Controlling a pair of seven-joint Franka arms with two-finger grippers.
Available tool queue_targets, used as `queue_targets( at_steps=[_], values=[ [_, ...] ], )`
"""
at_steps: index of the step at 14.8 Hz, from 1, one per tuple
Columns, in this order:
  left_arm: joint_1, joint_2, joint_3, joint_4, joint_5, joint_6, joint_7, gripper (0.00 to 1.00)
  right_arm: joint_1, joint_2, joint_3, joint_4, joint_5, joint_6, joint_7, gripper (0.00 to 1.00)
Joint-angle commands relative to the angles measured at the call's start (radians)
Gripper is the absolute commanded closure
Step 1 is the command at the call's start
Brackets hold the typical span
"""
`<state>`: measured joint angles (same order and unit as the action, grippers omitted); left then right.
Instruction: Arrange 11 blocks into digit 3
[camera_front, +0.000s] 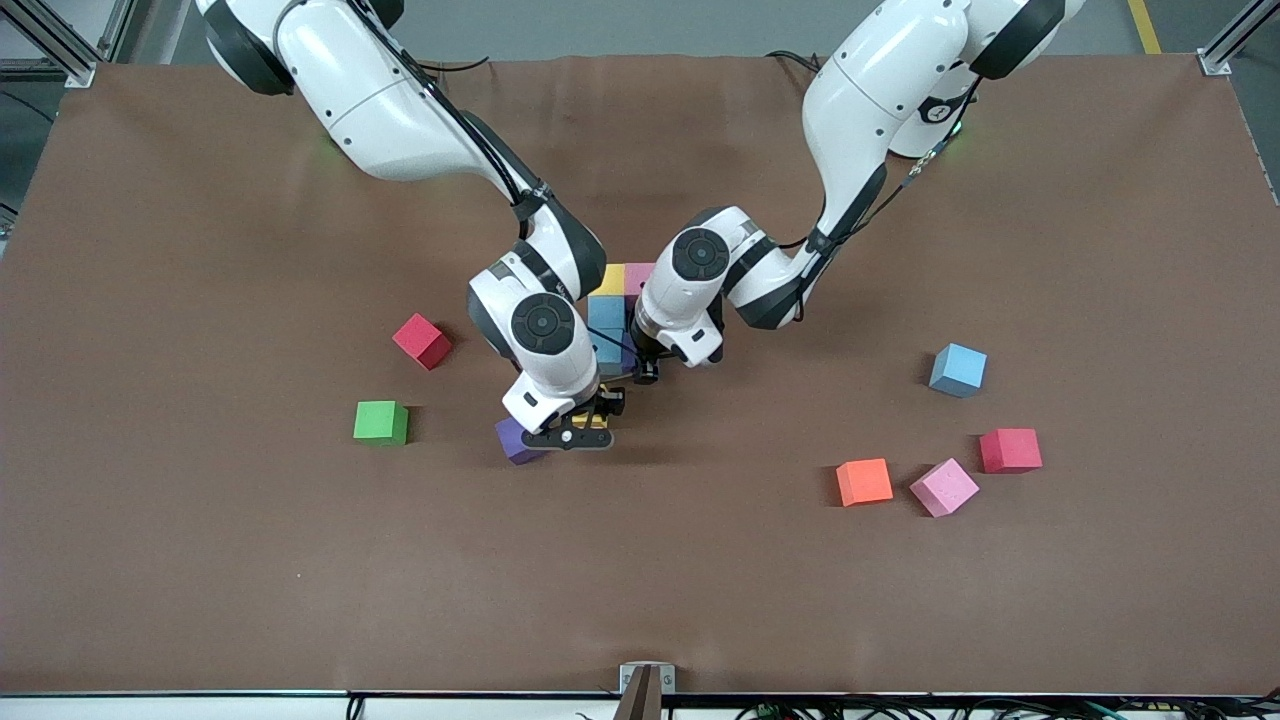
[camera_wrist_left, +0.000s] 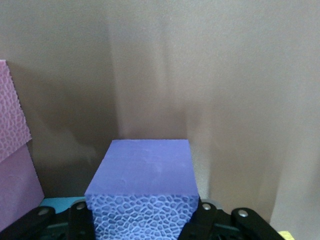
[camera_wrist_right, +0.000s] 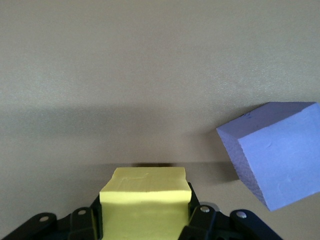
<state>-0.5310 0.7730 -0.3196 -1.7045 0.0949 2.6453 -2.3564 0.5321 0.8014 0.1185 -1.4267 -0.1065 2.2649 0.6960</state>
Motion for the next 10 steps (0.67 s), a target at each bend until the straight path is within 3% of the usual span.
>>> queue_targets(
  at_steps=[1, 10],
  values=[
    [-0.007, 0.020, 0.010, 0.022, 0.016, 0.004, -0.012, 0.00, 0.000, -0.022, -0.002, -0.029, 0.002, 0.005, 0.014, 1.00],
    [0.000, -0.017, 0.013, 0.020, 0.028, -0.042, -0.012, 0.00, -0.001, -0.022, -0.002, -0.027, 0.002, 0.007, 0.014, 1.00]
  ],
)
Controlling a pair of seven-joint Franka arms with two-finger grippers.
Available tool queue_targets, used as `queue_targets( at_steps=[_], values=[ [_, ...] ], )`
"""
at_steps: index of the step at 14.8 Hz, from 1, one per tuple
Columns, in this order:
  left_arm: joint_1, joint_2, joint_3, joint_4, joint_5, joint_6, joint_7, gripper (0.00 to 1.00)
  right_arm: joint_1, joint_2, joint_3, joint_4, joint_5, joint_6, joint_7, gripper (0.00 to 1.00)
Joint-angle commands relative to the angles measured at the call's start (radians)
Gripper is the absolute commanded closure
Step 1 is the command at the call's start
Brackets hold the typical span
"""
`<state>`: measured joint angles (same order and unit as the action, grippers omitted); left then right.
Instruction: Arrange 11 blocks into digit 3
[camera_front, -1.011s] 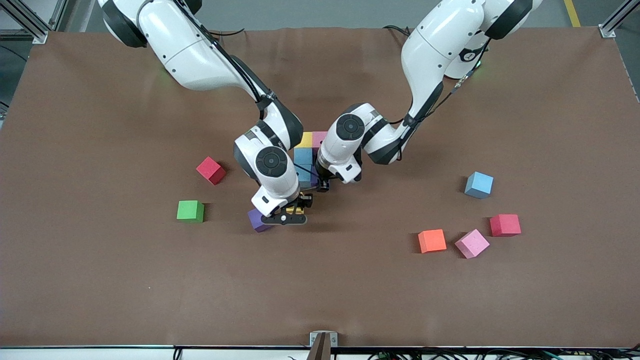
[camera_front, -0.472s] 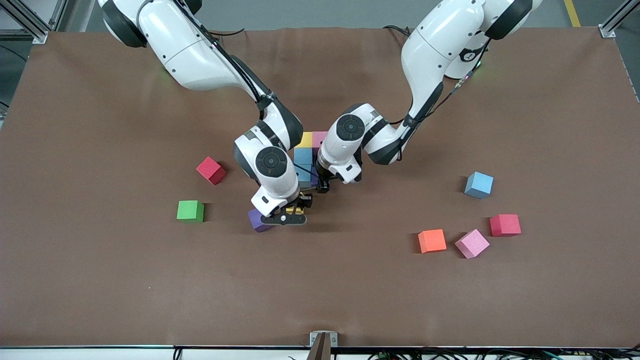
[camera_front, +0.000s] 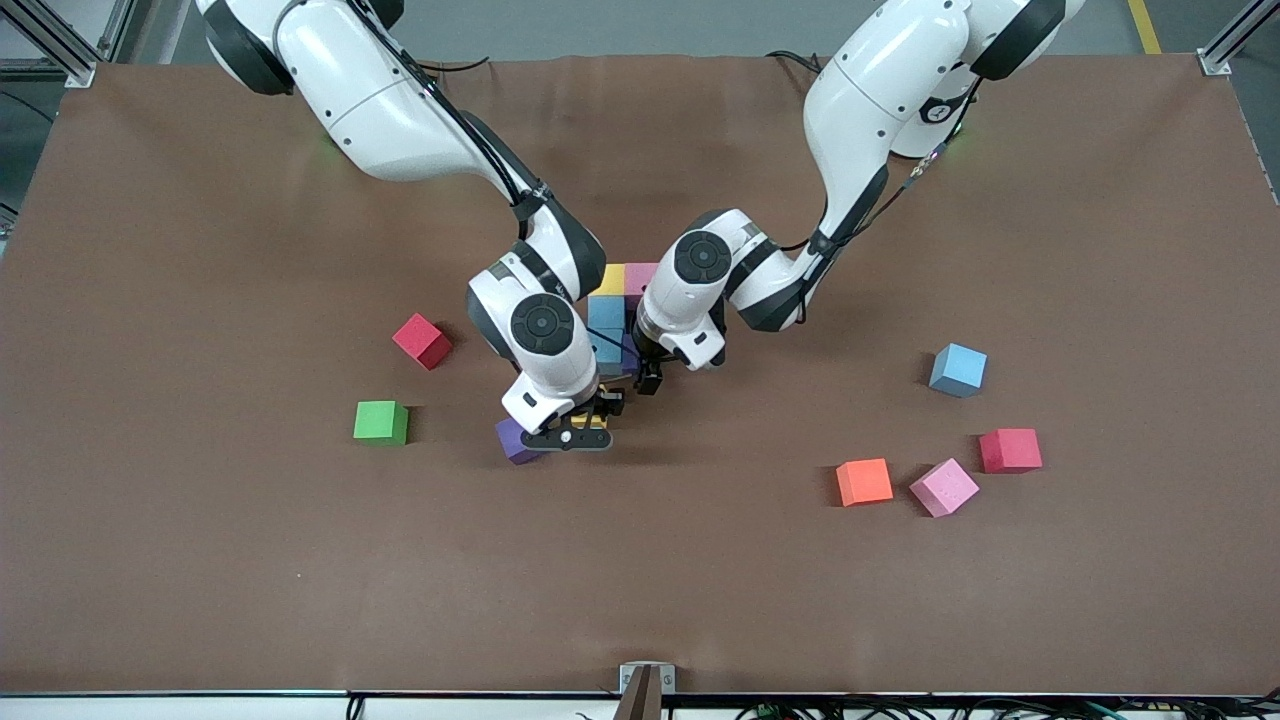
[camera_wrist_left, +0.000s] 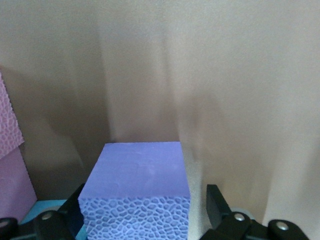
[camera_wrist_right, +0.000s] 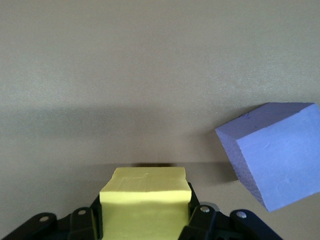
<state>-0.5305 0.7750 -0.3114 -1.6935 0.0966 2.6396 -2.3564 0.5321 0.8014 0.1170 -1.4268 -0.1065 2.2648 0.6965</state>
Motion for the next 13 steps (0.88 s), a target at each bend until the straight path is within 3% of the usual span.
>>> queue_targets(
  at_steps=[1, 11, 13],
  values=[
    [-0.003, -0.037, 0.003, 0.003, 0.026, -0.055, -0.012, 0.00, -0.001, -0.022, 0.000, -0.027, 0.002, 0.005, 0.014, 1.00],
    [0.007, -0.190, 0.005, -0.006, 0.032, -0.249, 0.003, 0.00, 0.000, -0.022, 0.000, -0.029, 0.002, 0.007, 0.014, 1.00],
    [0.029, -0.224, 0.005, -0.005, 0.102, -0.309, 0.034, 0.00, 0.002, -0.022, 0.000, -0.029, 0.002, 0.009, 0.021, 1.00]
  ],
)
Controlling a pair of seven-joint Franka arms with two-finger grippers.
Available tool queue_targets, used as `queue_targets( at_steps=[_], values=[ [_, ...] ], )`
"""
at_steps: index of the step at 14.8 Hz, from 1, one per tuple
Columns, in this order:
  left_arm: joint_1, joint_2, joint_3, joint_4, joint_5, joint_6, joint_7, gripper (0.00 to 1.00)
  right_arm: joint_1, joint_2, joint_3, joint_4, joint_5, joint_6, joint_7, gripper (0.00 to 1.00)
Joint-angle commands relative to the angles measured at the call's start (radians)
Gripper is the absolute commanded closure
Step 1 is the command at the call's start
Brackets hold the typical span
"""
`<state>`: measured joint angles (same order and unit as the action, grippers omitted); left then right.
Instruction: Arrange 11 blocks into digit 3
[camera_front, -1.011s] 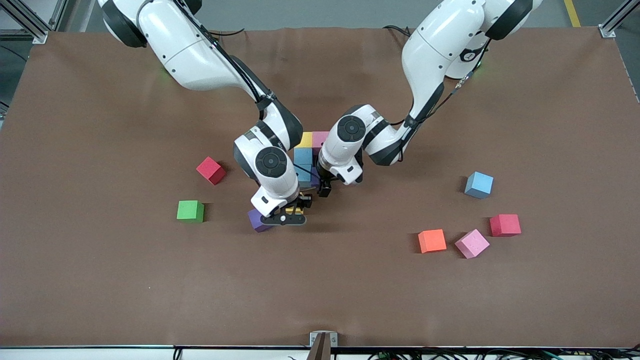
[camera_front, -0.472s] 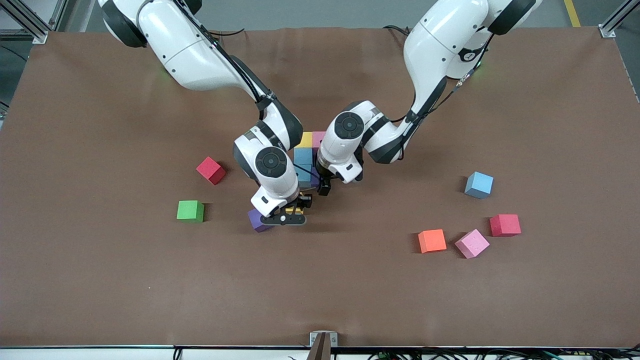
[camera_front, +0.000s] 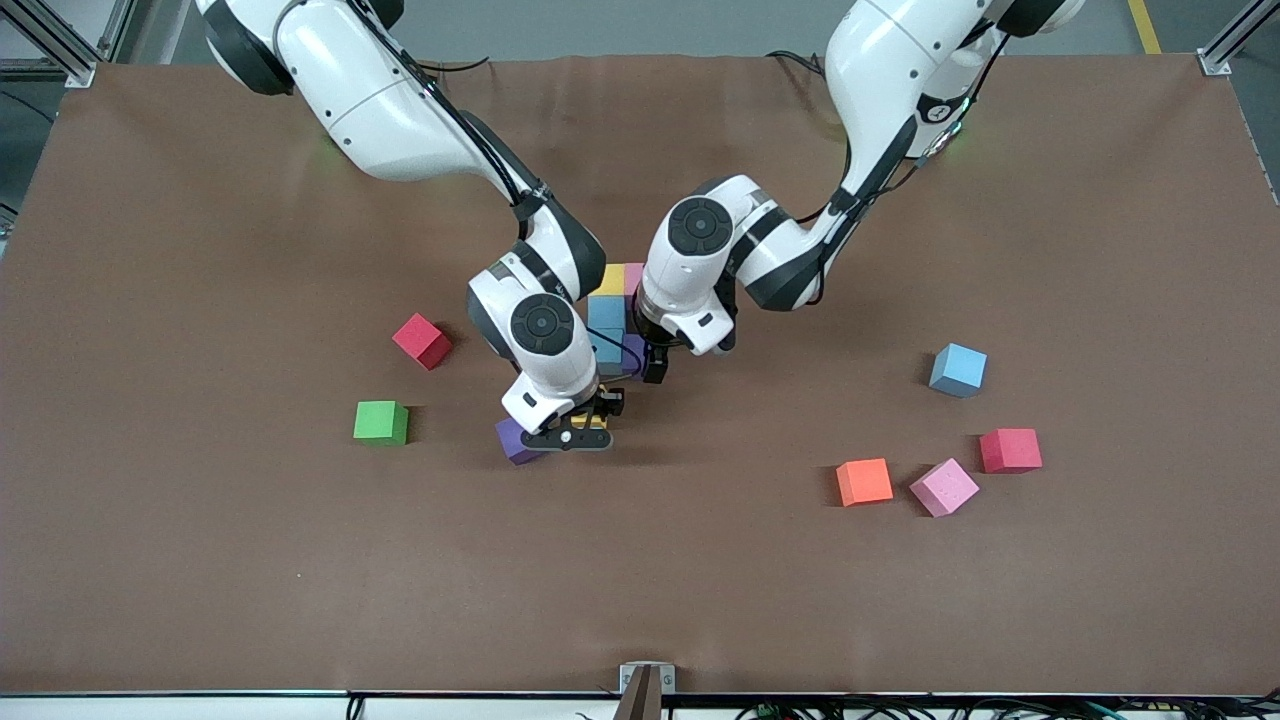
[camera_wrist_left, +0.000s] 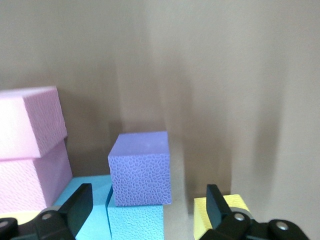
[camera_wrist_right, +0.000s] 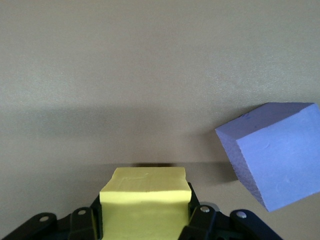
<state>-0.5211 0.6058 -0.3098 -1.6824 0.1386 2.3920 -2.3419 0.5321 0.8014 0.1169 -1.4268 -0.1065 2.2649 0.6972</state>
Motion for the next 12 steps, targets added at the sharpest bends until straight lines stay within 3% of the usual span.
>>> queue_targets(
  at_steps=[1, 12],
  values=[
    [0.039, -0.067, 0.001, -0.014, 0.082, -0.082, 0.033, 0.00, 0.003, -0.022, 0.000, -0.029, 0.002, 0.012, 0.025, 1.00],
    [0.355, -0.083, -0.002, -0.003, 0.093, -0.093, 0.701, 0.00, 0.052, -0.024, -0.002, -0.053, -0.005, 0.016, 0.091, 1.00]
  ],
)
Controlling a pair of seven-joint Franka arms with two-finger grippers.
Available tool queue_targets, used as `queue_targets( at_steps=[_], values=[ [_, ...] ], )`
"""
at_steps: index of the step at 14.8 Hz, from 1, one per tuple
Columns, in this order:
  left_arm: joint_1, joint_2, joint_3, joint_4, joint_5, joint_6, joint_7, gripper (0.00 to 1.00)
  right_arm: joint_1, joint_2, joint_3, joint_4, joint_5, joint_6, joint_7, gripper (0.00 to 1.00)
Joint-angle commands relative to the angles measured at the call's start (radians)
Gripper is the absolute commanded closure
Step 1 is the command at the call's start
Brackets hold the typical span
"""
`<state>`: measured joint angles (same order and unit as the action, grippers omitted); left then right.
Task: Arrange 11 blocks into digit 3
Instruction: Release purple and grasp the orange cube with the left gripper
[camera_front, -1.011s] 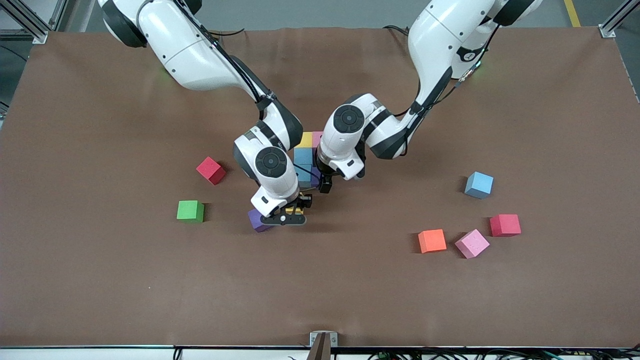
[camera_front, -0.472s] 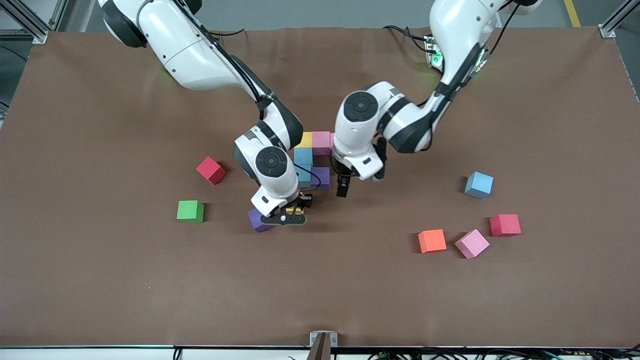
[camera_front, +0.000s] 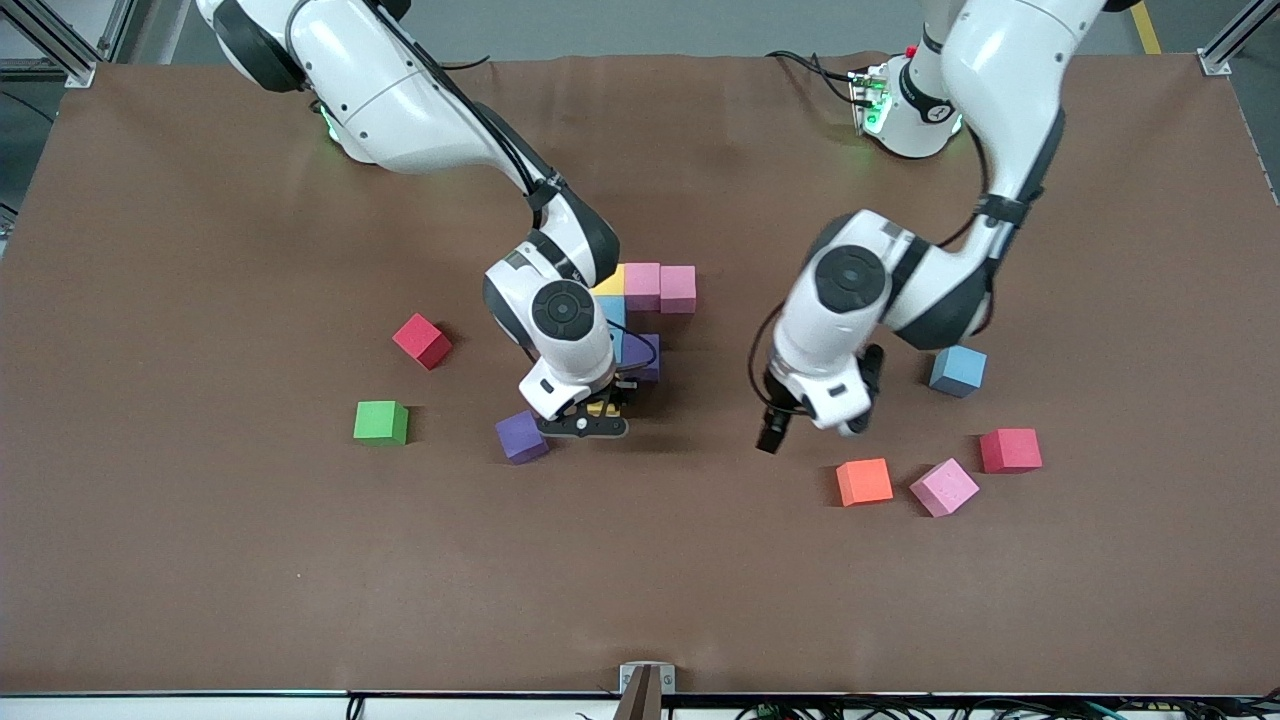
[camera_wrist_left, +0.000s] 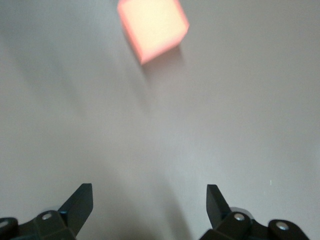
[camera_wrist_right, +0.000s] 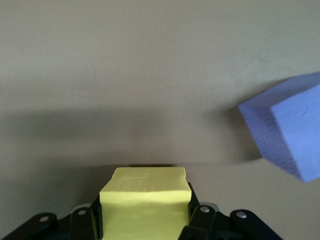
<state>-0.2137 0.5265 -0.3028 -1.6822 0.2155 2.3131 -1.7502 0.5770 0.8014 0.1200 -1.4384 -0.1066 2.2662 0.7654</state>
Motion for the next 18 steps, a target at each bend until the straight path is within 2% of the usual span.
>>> queue_targets(
  at_steps=[1, 4, 7, 10, 13, 18],
  values=[
    [0.080, 0.000, -0.009, -0.005, 0.016, -0.014, 0.192, 0.00, 0.007, -0.024, -0.005, -0.043, -0.007, 0.015, 0.025, 1.00],
    [0.143, 0.026, -0.006, -0.001, 0.018, -0.014, 0.407, 0.00, 0.014, -0.024, -0.008, -0.046, -0.010, 0.015, 0.035, 1.00],
    [0.204, 0.078, -0.006, 0.065, 0.015, -0.014, 0.701, 0.00, 0.014, -0.024, -0.008, -0.048, -0.010, 0.015, 0.035, 1.00],
    [0.252, 0.141, -0.004, 0.122, 0.016, -0.014, 0.908, 0.00, 0.014, -0.024, -0.008, -0.048, -0.010, 0.019, 0.035, 1.00],
    [0.251, 0.181, -0.006, 0.147, 0.007, -0.014, 1.014, 0.00, 0.015, -0.024, -0.008, -0.051, -0.010, 0.024, 0.035, 1.00],
    [0.226, 0.254, -0.007, 0.248, 0.002, -0.052, 1.055, 0.00, 0.015, -0.022, -0.008, -0.053, -0.015, 0.024, 0.035, 1.00]
  ],
)
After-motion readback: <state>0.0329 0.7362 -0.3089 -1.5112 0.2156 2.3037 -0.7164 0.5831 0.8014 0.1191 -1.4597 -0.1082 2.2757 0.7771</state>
